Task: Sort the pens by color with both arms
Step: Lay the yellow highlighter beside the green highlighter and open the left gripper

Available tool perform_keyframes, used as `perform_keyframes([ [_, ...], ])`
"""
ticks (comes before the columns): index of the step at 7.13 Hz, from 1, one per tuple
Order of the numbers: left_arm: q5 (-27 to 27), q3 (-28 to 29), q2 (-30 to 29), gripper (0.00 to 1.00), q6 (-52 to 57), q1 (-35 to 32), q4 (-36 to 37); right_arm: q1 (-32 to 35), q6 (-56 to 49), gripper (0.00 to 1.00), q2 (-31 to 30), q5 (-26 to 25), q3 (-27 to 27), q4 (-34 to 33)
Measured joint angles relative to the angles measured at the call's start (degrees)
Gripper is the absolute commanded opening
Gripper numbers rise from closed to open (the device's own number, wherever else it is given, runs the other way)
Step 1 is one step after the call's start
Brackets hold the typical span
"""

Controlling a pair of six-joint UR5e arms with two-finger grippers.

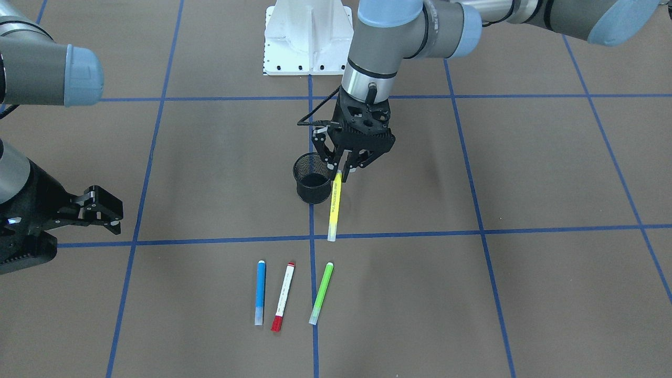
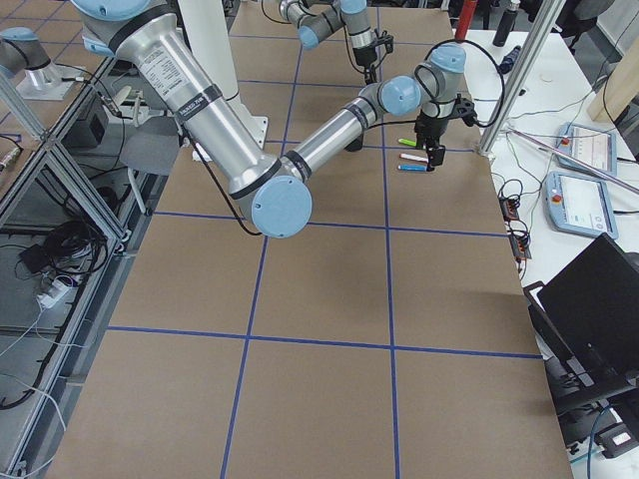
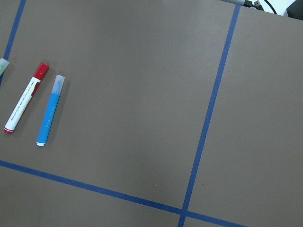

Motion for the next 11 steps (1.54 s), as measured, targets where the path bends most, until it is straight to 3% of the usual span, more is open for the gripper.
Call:
perform_keyframes([
  [3,8.3,22.8,-1.6,0.0,3.4,-0.1,-26.3,-0.1,0.0,1.0,0.0,0.0,-0.1,0.1],
  [5,10.3,30.0,-3.0,0.0,5.1,-0.3,-31.4,-0.2,0.0,1.0,-0.1,0.0,-0.3,0.1],
  [6,10.9,32.5,-3.5,0.24,5.3,-0.4,-32.8,-0.2,0.0,1.0,-0.1,0.0,-0.4,0.1],
  [7,11.2,34.5,-4.1,0.67,5.3,-0.3,-34.3,-0.2,0.0,1.0,-0.1,0.0,-0.5,0.1],
  [8,11.3,35.4,-4.3,0.99,5.3,-0.3,-35.0,-0.3,0.0,1.0,0.0,0.0,-0.5,0.1],
  [11,11.4,35.3,-4.3,1.0,5.3,-0.2,-35.4,-0.3,-0.1,1.0,0.0,0.0,-0.5,0.1],
])
